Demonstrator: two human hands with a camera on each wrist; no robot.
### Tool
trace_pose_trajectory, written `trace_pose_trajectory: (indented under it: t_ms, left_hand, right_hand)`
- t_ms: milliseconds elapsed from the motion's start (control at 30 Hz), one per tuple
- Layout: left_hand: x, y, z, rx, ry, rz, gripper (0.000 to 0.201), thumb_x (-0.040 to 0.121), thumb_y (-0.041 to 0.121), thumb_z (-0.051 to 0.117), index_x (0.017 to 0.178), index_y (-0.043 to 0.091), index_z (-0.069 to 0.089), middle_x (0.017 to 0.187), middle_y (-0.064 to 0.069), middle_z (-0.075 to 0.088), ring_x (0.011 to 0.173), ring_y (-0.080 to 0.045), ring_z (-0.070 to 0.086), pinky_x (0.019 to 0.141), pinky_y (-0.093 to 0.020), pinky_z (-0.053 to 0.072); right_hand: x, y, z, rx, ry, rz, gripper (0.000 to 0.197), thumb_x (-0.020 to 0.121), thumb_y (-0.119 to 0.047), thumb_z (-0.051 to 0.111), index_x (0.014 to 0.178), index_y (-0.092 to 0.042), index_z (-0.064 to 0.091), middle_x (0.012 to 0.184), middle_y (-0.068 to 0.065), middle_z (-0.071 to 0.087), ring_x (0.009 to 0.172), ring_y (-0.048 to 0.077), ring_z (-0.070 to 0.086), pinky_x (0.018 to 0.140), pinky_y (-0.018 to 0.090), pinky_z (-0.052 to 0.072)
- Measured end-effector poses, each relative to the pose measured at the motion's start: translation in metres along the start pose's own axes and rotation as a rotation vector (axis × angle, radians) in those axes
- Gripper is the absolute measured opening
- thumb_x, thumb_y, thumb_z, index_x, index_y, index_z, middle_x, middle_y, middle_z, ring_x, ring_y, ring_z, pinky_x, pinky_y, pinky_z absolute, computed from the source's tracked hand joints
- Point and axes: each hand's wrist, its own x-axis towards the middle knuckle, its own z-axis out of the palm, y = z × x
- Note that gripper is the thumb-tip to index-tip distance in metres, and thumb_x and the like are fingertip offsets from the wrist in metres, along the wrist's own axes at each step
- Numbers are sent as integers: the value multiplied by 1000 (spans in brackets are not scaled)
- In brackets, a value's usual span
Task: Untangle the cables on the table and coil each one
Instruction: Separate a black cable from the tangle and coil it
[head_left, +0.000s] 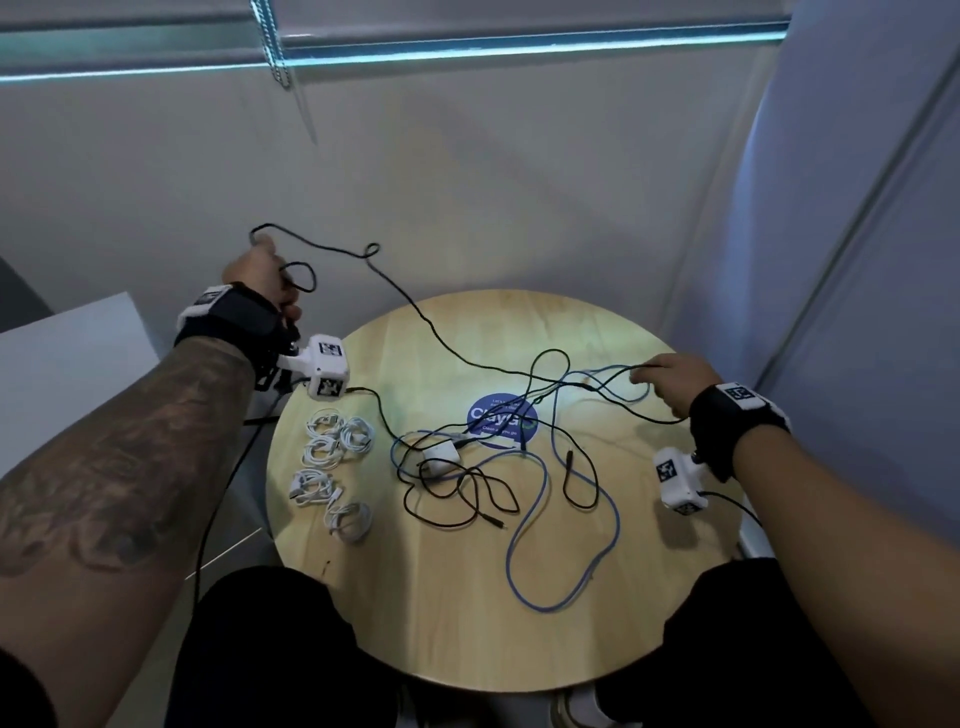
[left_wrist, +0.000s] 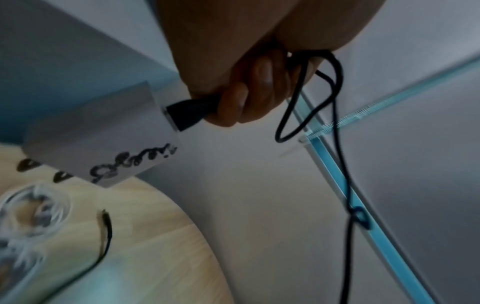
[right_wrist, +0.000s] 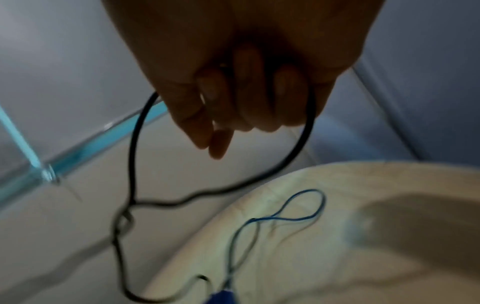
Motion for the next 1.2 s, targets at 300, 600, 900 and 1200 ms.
trace_pose_trajectory:
  t_ms: [300, 600, 900, 1200]
  left_hand:
    - [-98, -32, 89, 429, -539, 232, 27, 97, 36, 53, 82, 16, 60, 71, -2, 53, 47, -13, 35, 45, -20, 28]
    - [-154, -69, 113, 611, -838, 409, 22, 85, 34, 73, 100, 18, 76, 86, 10, 64, 59, 13, 51, 58, -11, 38]
    - [-115, -64, 96, 523, -526, 322, 38, 92, 38, 61, 62, 15, 54, 58, 0, 54, 47, -14, 36, 46, -23, 27]
    - [-88, -50, 74, 418, -395, 244, 47, 82, 50, 70, 55, 20, 48, 52, 2, 46, 45, -16, 32, 46, -23, 24]
  right_hand:
    - [-29, -93, 10, 622, -387, -182, 24, 97, -14, 43, 100, -8, 65, 81, 10, 70, 41, 9, 25, 36, 16, 17]
    - [-47, -138, 4, 730, -521, -336, 30, 104, -26, 35, 114, -17, 62, 95, 8, 72, 39, 7, 32, 39, 20, 11]
    - [-14, -120, -21, 623, 126, -254, 16, 94, -28, 61, 80, -20, 63, 57, -3, 50, 40, 9, 43, 61, 33, 55]
    - [-7, -91, -21, 672, 66, -52, 23, 93, -34, 59, 81, -14, 60, 58, -1, 46, 41, 13, 42, 48, 27, 49]
